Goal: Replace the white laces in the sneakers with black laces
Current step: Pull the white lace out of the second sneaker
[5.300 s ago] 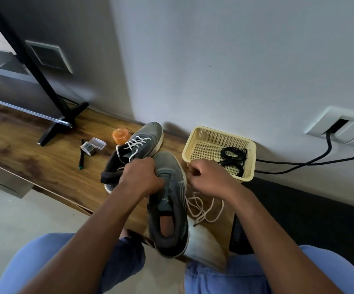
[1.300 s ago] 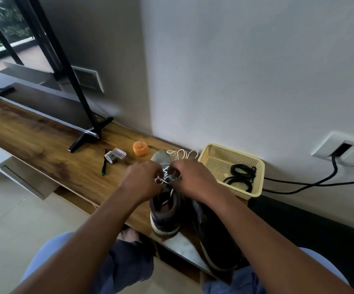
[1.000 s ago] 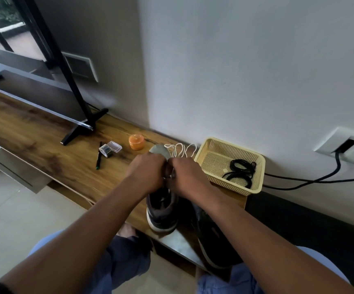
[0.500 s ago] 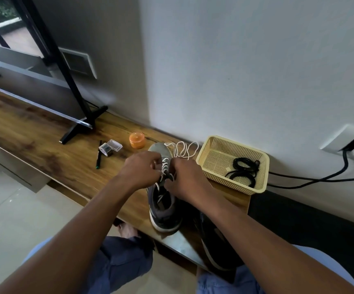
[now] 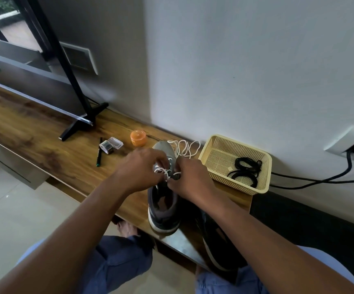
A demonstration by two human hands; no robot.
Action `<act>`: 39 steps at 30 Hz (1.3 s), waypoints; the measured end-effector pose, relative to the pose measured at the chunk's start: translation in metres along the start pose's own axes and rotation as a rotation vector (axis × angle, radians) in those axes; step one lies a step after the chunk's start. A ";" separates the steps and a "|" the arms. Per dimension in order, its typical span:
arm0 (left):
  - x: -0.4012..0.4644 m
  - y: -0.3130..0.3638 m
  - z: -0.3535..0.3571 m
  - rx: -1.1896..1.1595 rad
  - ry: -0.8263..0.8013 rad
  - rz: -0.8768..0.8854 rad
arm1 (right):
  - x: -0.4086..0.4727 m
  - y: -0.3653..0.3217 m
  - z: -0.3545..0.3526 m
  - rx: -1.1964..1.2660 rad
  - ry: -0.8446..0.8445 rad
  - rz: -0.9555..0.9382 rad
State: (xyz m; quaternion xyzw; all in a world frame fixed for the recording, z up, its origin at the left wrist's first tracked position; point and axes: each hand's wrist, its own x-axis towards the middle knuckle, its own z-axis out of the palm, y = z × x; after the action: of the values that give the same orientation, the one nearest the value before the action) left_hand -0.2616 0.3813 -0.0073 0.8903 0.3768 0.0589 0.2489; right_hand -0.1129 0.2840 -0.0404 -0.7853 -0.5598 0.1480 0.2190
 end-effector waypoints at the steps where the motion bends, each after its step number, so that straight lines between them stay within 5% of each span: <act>1: 0.000 0.004 0.002 0.039 -0.020 0.006 | 0.000 0.000 0.000 -0.002 0.011 -0.012; 13: -0.001 0.006 0.001 0.263 -0.063 0.027 | 0.004 -0.001 -0.003 -0.006 -0.043 0.049; 21: 0.001 -0.014 -0.016 -0.161 0.023 -0.197 | -0.002 -0.003 -0.012 -0.041 -0.118 0.084; 26: -0.002 -0.017 -0.014 0.208 0.195 -0.372 | -0.003 -0.005 -0.014 -0.056 -0.136 0.074; 33: -0.008 0.005 -0.008 0.109 -0.012 0.033 | -0.002 -0.004 -0.012 -0.033 -0.075 0.049; 39: -0.002 0.010 0.004 0.169 0.004 0.034 | -0.002 -0.008 -0.018 -0.046 -0.084 0.031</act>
State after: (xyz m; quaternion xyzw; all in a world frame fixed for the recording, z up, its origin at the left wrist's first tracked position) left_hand -0.2555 0.3720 -0.0051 0.9143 0.3656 0.0331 0.1710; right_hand -0.1112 0.2806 -0.0209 -0.7919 -0.5595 0.1712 0.1747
